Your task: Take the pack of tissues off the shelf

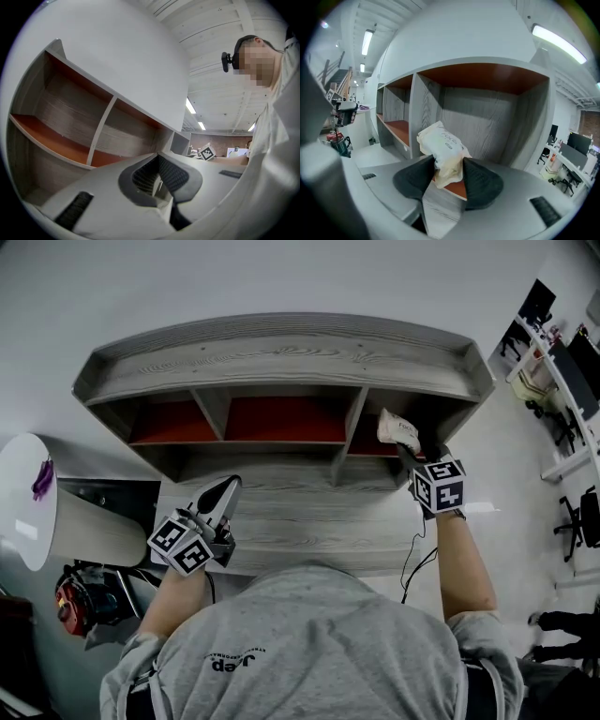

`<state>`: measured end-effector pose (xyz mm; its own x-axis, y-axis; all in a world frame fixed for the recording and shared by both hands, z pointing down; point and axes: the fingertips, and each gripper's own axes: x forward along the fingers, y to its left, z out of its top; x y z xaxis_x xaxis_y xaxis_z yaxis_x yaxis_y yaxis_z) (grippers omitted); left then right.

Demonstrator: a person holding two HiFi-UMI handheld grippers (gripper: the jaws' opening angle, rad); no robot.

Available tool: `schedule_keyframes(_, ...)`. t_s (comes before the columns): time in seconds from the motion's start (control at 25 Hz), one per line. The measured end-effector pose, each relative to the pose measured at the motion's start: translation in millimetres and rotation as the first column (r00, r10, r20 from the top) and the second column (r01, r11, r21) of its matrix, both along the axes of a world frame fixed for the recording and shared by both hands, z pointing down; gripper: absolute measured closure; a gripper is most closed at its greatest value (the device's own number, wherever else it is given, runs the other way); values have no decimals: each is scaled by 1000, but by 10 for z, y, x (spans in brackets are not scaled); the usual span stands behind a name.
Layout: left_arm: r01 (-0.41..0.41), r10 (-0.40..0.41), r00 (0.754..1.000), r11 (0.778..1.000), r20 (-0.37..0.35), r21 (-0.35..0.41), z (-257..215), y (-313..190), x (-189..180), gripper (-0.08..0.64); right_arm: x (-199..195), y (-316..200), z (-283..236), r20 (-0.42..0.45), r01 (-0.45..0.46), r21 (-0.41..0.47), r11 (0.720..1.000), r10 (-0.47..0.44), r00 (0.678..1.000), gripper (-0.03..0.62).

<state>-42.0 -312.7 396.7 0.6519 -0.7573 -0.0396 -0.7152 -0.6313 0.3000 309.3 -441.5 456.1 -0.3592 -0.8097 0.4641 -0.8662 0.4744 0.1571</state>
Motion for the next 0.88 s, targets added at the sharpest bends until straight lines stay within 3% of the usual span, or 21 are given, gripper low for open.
schedule_keyframes(0.44, 69, -69, 998, 998, 5, 6, 100, 113, -273, 540, -364, 410, 26, 19, 80, -28, 996, -79, 997, 380)
schedule_keyframes(0.88, 177, -177, 984, 984, 8, 7, 245, 362, -679, 540, -1019, 632, 181, 30, 200, -51, 978, -198, 980, 380)
